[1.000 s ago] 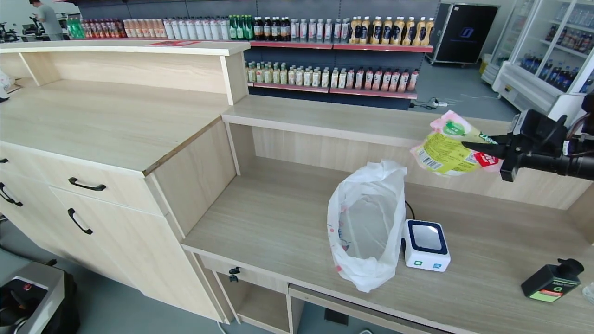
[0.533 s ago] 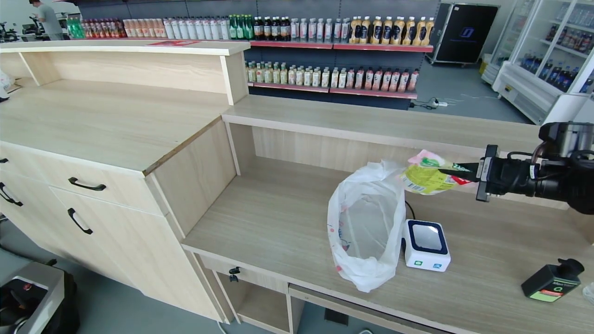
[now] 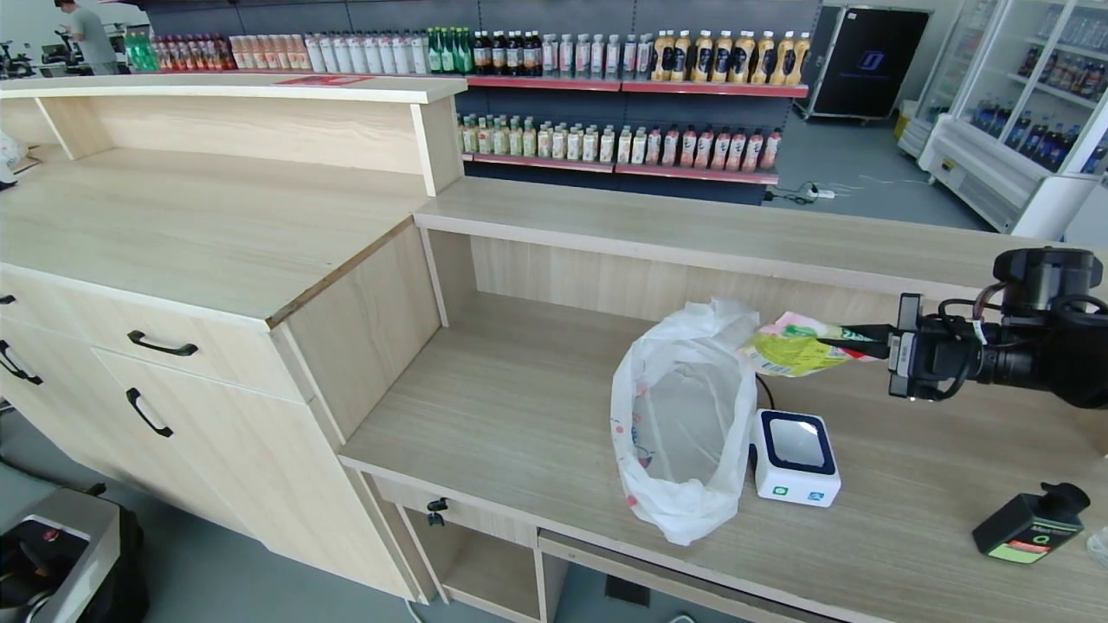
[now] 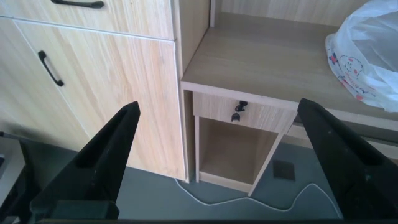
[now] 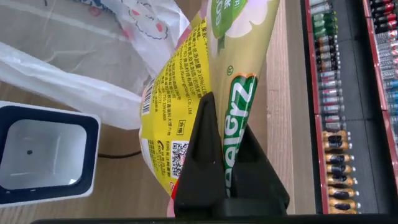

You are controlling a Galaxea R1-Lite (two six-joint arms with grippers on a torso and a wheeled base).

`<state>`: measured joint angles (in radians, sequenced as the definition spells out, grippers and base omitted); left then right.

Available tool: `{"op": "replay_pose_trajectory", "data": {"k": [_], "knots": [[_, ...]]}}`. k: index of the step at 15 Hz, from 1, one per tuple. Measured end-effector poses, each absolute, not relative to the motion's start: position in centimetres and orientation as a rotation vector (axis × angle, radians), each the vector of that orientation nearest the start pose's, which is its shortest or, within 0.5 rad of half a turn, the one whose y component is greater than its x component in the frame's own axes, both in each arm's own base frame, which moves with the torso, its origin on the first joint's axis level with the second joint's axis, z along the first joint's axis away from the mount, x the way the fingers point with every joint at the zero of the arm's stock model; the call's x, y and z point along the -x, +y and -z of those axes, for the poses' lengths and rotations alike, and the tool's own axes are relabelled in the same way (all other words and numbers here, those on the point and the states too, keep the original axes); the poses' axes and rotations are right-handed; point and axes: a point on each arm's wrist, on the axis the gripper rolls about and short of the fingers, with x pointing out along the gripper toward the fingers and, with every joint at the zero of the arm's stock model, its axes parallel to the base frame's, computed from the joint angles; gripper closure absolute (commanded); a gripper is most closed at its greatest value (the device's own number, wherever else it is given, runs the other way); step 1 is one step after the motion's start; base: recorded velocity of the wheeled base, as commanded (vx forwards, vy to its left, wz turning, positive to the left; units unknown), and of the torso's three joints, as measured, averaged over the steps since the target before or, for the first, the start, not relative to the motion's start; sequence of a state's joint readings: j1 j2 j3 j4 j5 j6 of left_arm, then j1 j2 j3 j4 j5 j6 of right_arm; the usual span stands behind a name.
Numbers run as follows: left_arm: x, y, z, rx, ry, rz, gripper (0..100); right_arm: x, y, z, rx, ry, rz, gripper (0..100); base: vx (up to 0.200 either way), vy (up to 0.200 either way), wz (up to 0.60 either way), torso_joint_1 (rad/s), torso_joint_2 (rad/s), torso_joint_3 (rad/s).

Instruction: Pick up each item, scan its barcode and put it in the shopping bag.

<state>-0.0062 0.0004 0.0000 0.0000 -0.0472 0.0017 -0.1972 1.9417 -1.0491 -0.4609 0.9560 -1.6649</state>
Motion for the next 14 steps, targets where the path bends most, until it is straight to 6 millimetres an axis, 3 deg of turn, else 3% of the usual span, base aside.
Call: {"op": "replay_pose_trajectory", "data": {"k": [5,10,14], "knots": [[2.3,-0.1,-7.5,-0.002,0.0,0.053,0,-35.5,-6.2,-14.8,1.331,-0.413,-0.877,100,0.0,0.0,0.0,0.0,0.0,0.0],[2.3,-0.1,-7.5,-0.002,0.0,0.053,0,-34.3,-9.1,-13.8,1.349,-0.373,-0.85,100,0.0,0.0,0.0,0.0,0.0,0.0],[2.3,-0.1,-7.5,-0.002,0.0,0.053,0,-34.0,-9.3,-13.3,1.346,-0.383,-0.885,100,0.0,0.0,0.0,0.0,0.0,0.0]]}}
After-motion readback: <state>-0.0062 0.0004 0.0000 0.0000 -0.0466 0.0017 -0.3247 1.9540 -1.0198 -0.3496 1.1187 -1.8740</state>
